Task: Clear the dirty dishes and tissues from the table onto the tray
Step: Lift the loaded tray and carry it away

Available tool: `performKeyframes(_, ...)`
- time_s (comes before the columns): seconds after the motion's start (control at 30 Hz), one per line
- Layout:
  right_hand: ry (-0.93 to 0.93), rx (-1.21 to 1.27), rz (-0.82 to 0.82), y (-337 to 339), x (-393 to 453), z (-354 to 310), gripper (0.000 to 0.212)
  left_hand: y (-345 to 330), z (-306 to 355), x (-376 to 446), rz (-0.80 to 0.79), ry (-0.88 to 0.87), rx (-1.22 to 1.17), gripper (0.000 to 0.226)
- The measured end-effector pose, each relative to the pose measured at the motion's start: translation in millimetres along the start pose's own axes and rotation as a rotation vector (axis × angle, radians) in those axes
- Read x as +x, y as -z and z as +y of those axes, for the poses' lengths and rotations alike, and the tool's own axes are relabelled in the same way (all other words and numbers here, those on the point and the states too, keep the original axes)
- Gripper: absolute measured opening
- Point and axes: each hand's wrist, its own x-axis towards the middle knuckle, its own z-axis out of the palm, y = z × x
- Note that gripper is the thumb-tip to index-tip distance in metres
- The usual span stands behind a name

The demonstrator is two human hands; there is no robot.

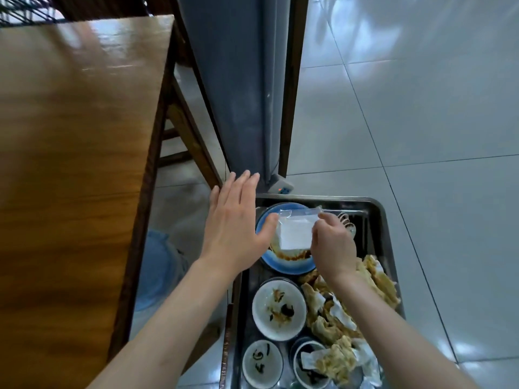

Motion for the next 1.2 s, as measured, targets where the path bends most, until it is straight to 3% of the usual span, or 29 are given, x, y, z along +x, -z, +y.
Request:
performKeyframes(0.17,0.014,0.042,-0.051,-6.5,-0.3,5.0,0.014,1.1,-2.2,0.1,0.006,0.009,-0.002,0.07)
performKeyframes(0.4,-0.013,0.132,-0.148,2.9,-3.3,8.3,0.045,2.5,-0.5,-5.7,0.006,0.002,-0.007,0.07)
performKeyframes(0.83,0.104,0.076,-0.073,54.2,-17.1,-7.8,0.051,26.0,12.2,-37.2,0.01,0.027,-0.005,0.069)
performKeyframes(1.0,0.173,0.097,-0.058,73.1,-4.4,-1.4,0.05,26.7,31.3,-46.4,0.032,0.118,-0.011,0.068)
performKeyframes(1.2,0.354,0.104,-0.181,101.4,22.9,12.2,0.049,22.6,62.1,-52.5,0.134,0.346,-0.034,0.068)
